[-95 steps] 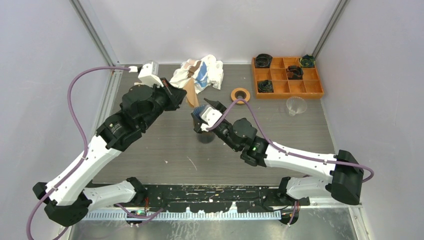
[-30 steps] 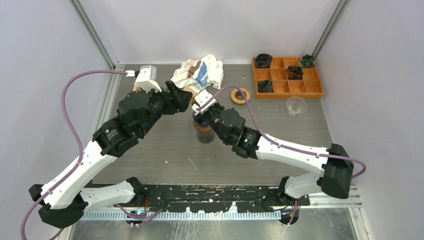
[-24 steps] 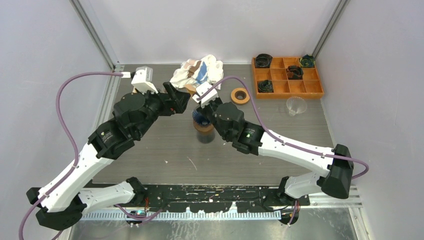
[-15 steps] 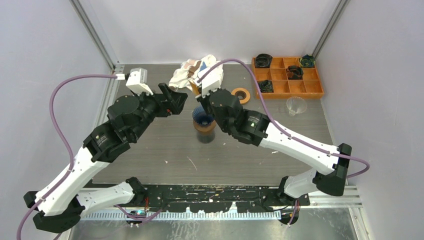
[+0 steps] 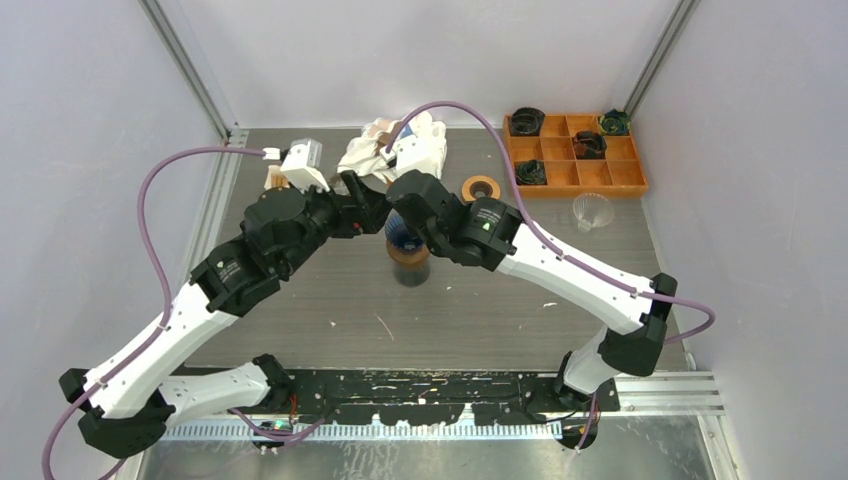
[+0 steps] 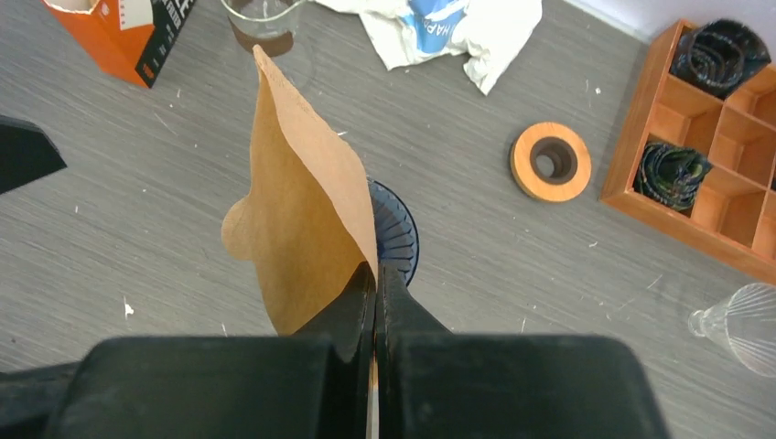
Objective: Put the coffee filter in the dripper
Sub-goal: Place the coffee filter in the coffee dripper.
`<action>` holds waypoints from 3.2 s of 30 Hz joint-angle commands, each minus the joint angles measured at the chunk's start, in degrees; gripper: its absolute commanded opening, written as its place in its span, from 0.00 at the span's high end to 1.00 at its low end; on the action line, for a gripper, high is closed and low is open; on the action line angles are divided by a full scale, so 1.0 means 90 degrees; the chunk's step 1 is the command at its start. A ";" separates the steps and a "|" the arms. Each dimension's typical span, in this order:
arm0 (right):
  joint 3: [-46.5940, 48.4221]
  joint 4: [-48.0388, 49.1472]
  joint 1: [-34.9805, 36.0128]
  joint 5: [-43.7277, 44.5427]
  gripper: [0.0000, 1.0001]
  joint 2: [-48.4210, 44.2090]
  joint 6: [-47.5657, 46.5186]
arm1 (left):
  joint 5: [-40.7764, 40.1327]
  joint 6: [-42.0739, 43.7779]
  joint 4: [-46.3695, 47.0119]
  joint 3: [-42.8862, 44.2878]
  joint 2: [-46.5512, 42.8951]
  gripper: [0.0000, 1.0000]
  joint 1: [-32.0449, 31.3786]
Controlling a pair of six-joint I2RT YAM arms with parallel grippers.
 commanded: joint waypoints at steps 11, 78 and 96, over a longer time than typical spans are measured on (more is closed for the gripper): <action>0.0551 -0.0481 -0.0086 -0.0326 0.99 0.0048 0.1125 | -0.0070 -0.0458 0.0547 -0.0203 0.0461 0.20 -0.0018; 0.0164 -0.0526 -0.1494 -0.2498 1.00 -0.0391 0.0989 | -0.0500 0.0428 -0.2019 0.1350 0.1520 0.93 -0.0122; 0.0222 -0.0867 -0.1691 -0.3055 0.97 0.0037 0.0838 | -0.0092 0.0438 -0.2552 0.1695 0.2172 0.88 -0.0096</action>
